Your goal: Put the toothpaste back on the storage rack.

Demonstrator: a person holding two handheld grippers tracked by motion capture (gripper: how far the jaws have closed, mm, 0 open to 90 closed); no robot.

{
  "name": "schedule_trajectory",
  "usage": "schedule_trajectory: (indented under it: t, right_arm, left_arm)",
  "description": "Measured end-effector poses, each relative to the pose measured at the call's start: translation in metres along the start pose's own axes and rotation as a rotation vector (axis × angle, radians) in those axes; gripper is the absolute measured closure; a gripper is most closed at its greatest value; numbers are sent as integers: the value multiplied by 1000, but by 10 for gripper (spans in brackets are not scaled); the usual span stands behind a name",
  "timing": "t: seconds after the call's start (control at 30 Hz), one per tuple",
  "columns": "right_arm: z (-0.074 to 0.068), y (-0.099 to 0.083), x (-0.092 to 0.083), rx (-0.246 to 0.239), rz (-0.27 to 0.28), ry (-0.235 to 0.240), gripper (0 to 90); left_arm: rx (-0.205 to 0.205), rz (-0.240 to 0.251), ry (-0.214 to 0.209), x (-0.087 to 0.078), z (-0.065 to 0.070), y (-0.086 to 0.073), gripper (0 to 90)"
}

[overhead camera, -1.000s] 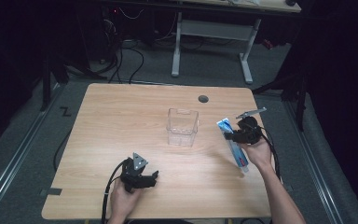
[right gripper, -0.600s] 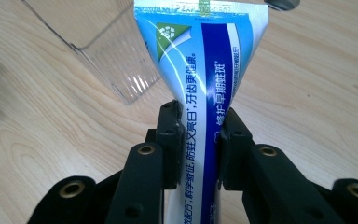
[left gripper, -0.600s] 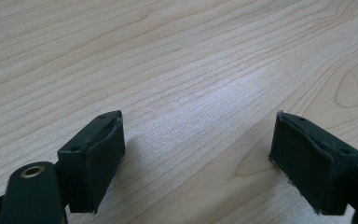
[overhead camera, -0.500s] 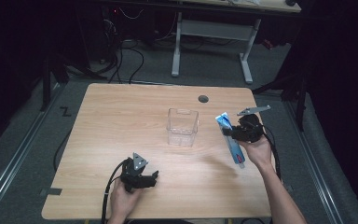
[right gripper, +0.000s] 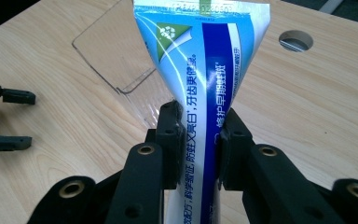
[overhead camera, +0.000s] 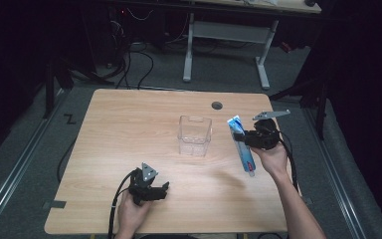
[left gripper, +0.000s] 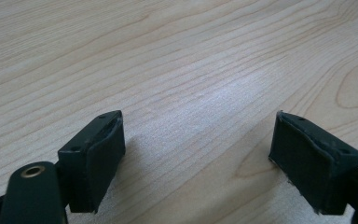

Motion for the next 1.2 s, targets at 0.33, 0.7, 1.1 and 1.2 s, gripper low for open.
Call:
schedule_trajectory:
  t: [0.33,0.7,1.1,1.2]
  right_arm:
    - [-13,15,-3,-2,55,14,738]
    - [-20,27,0,2,70,-11,736]
    - [-46,60,14,-24,129,26,737]
    - [-48,69,13,-25,162,57,737]
  left_arm:
    - [2,1,-2,0,0,0,179]
    - [0,0,1,0,0,0,180]
    - [12,1,-7,-1,2,-1,173]
    - [13,3,-7,-1,2,-1,169]
Point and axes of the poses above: each handheld gripper's, and its own axes: x roughly forward along the jaws, y roughly out of its top, z roughly to its right, the point moved 4 cm from there along x, roughly forward along the jaws, and after that the axes turned 8 degrees about x, right-handed, at the moved point
